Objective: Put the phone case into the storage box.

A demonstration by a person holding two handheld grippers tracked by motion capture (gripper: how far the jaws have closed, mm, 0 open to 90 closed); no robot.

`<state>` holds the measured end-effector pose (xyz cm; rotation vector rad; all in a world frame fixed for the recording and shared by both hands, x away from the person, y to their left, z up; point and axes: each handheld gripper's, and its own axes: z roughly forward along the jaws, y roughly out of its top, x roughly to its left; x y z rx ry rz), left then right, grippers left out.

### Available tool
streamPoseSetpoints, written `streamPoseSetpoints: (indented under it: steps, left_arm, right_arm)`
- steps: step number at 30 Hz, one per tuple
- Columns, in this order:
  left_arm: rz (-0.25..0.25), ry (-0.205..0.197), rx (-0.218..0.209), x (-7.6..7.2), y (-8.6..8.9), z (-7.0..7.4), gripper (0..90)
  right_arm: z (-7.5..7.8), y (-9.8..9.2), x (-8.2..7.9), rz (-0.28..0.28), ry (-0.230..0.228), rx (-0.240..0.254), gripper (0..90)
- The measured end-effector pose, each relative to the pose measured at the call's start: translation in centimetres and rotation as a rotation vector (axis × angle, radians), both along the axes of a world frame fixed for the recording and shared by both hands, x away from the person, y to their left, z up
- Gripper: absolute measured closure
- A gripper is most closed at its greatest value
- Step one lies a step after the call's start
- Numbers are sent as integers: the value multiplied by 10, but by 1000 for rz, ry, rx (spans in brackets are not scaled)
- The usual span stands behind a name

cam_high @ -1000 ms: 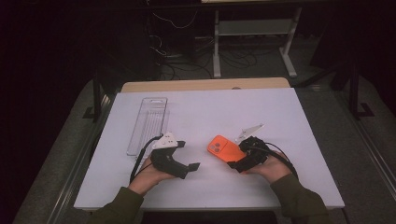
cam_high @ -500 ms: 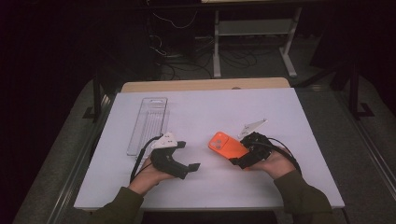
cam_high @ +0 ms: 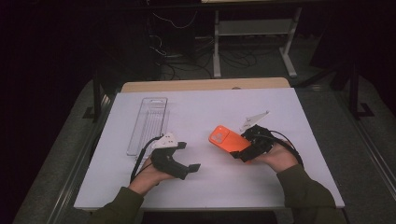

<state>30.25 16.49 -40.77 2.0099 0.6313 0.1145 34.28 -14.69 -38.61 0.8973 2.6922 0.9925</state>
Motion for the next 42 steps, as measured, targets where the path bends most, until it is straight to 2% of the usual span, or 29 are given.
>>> streamPoseSetpoints:
  steps: [3, 6, 13, 16, 18, 26, 32, 33, 34, 42]
  left_arm:
    - [2, 7, -8, -1, 0, -1, 0]
    - [-3, 4, -5, -1, -1, -1, 0]
    - [-11, -7, -2, 0, -1, -2, 0]
    - [-13, -8, 0, 0, -1, -2, 0]
    - [-14, -10, -1, 1, -1, -2, 0]
    - [-11, -9, -8, 0, -1, -2, 0]
    - [-11, -6, -7, 0, -1, -1, 0]
    - [-13, -8, -7, 0, -1, -1, 0]
    - [-15, -10, -4, 0, -1, -1, 0]
    - [-15, -8, -4, 0, -1, -2, 0]
  right_arm:
    - [4, -1, 4, 5, 4, 3, 152]
    - [6, -2, 8, 12, -11, 15, 153]
    - [12, -5, 17, 40, -7, 31, 152]
    - [13, -6, 20, 66, -12, 37, 152]
    - [13, -7, 23, 95, -34, 27, 152]
    - [16, -6, 29, 167, -38, 56, 152]
    - [15, -2, 35, 218, -46, 28, 153]
    - [14, -2, 37, 247, -70, 13, 152]
    - [14, 0, 38, 260, -76, 5, 152]
    - [13, 6, 45, 325, -87, 0, 152]
